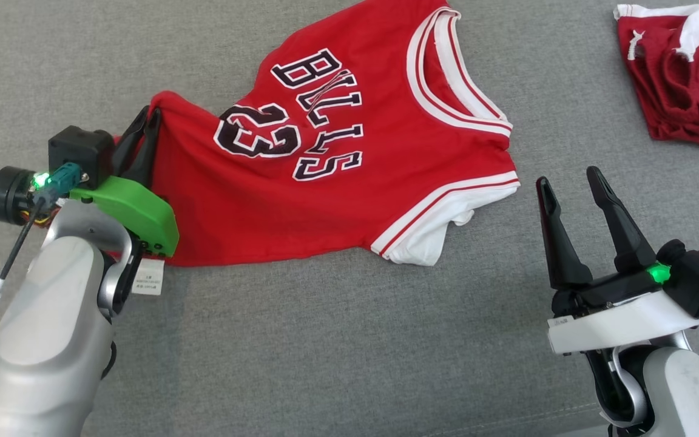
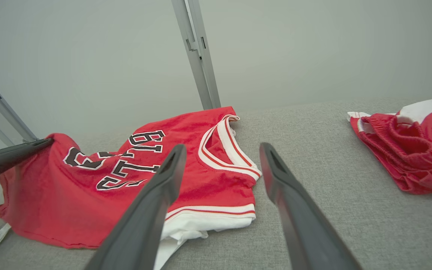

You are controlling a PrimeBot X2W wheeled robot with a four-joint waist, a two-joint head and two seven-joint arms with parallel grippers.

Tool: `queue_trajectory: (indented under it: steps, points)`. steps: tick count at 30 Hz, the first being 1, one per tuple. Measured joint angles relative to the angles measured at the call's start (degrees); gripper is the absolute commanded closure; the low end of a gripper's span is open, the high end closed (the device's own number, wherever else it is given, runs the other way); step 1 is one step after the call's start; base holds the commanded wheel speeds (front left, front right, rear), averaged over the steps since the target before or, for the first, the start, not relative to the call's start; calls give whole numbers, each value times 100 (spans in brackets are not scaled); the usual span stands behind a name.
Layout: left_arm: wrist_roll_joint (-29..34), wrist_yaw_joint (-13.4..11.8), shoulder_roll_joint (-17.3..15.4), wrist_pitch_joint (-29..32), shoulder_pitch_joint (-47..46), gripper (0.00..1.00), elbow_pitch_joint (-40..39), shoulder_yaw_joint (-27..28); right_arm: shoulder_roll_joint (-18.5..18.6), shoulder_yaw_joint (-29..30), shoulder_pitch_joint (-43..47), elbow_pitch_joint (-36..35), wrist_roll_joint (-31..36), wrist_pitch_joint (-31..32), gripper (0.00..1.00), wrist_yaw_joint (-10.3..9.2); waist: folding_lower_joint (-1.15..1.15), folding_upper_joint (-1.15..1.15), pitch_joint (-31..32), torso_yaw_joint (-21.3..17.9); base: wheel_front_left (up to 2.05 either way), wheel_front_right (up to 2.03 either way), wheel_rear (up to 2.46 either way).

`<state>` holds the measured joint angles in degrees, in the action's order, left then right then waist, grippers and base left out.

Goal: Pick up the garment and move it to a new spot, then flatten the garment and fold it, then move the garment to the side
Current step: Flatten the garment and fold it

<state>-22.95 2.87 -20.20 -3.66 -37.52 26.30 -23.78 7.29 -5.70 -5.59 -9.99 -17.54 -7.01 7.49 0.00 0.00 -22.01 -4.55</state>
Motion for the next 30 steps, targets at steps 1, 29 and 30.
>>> queue_trajectory:
  steps: [1, 29, 30]
  points:
    - [-66, 10, 44, -23, -24, 53, 177, 25, -11, -27, -29, 4, 9, -16, 0, -1, 0, 0, -15, -27, 0, 0, 0]
    - [461, -1411, 543, -1146, 3219, 0, -2853, 1330, 68, 277, 447, -168, 355, 191, 0, -1, 0, 0, 739, 183, 0, 0, 0]
    - [470, -1433, 543, -1146, 3260, 0, -2885, 1322, 68, 283, 455, -175, 355, 193, 0, -1, 0, 0, 757, 194, 0, 0, 0]
